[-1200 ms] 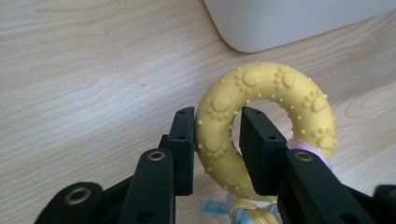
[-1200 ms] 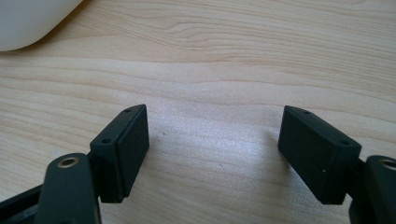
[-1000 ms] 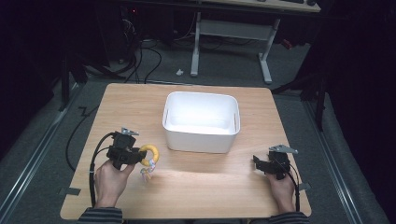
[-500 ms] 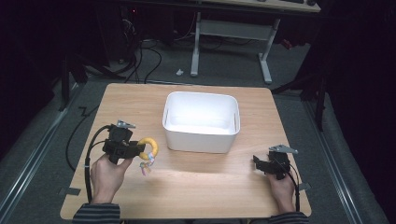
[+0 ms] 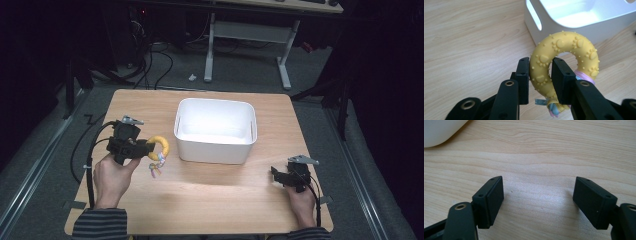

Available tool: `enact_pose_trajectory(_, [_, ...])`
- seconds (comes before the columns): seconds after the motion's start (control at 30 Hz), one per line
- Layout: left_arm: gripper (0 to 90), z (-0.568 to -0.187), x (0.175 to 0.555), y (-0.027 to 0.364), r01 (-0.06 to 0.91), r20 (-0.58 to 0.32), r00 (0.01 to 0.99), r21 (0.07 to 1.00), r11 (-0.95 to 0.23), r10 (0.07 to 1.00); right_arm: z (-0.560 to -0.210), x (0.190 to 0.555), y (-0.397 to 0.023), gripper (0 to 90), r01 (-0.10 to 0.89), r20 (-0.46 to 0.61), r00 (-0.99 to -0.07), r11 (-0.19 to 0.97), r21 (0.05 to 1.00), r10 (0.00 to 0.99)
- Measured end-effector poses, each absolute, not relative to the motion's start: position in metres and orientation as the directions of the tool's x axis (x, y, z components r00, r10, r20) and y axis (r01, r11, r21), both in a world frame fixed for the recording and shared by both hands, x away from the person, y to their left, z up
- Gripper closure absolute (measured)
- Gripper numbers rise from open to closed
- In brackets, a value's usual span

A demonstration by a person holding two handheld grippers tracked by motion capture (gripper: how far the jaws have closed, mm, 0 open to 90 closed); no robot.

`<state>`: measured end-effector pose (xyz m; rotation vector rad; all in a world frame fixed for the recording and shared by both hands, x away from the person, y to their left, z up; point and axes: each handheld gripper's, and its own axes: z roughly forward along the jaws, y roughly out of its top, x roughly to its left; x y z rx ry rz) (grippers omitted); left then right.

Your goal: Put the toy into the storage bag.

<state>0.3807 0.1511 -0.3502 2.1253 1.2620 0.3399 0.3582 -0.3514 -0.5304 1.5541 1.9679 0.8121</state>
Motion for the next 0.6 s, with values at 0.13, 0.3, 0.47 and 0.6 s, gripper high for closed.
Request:
enact_pose_trajectory(0.13, [68.6,-0.344,0.385,0.146,0.687,-0.093,0.518,0.637,-0.35,0.85,-0.53,0.358,-0.351,24.6,0.676,-0.021,-0.223,0.17,0.717,0.975])
enact_pose_trajectory(0.3, [68.6,-0.332,0.389,0.143,0.674,-0.106,0.528,0.656,-0.34,0.843,-0.53,0.358,-0.351,24.7,0.676,-0.021,-0.223,0.17,0.717,0.975])
enact_pose_trajectory(0.47, [68.6,-0.322,0.395,0.138,0.67,-0.108,0.532,0.66,-0.339,0.84,-0.53,0.358,-0.351,24.7,0.676,-0.021,-0.223,0.17,0.717,0.975])
enact_pose_trajectory(0.6, [68.7,-0.318,0.401,0.133,0.669,-0.121,0.539,0.662,-0.337,0.834,-0.53,0.358,-0.351,24.6,0.676,-0.021,-0.223,0.17,0.717,0.975])
